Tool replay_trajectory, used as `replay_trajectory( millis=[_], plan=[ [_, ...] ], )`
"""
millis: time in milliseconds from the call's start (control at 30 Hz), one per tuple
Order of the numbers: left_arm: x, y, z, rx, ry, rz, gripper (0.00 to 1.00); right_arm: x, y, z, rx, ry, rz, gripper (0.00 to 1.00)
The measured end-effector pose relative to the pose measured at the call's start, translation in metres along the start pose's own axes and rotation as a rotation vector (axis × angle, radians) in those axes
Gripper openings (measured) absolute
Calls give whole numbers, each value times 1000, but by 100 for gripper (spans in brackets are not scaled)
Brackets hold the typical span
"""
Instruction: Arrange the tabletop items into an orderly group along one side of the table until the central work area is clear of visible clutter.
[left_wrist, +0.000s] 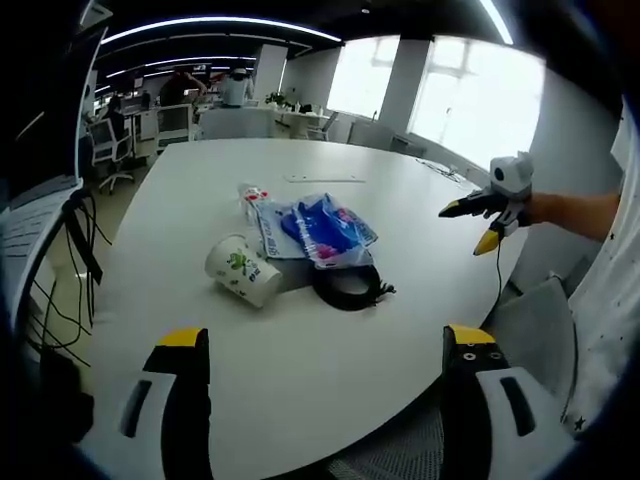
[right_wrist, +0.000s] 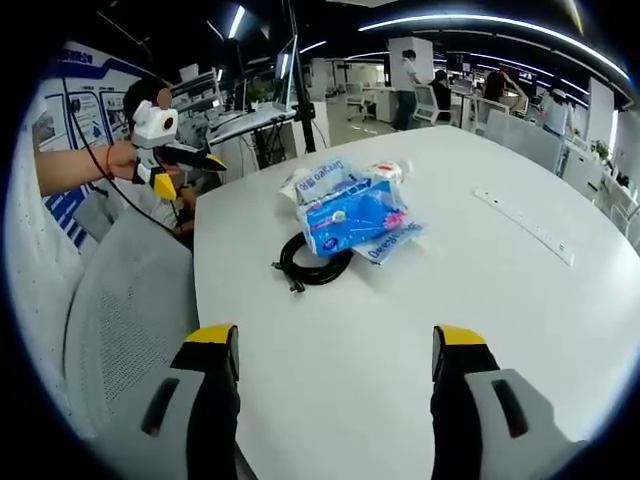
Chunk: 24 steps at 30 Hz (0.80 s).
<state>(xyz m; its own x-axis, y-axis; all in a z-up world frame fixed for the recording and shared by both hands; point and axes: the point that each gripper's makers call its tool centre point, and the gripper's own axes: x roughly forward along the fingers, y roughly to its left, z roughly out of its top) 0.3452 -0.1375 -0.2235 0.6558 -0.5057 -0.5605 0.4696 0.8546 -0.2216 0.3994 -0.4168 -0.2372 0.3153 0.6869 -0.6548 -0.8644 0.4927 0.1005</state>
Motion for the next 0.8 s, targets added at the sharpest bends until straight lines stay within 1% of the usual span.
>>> replay_trajectory(
  millis=[800],
  plan=[
    [-3,5,4,-12,-9,12,99,6,-3,10,-23,5,23,79]
  ],
)
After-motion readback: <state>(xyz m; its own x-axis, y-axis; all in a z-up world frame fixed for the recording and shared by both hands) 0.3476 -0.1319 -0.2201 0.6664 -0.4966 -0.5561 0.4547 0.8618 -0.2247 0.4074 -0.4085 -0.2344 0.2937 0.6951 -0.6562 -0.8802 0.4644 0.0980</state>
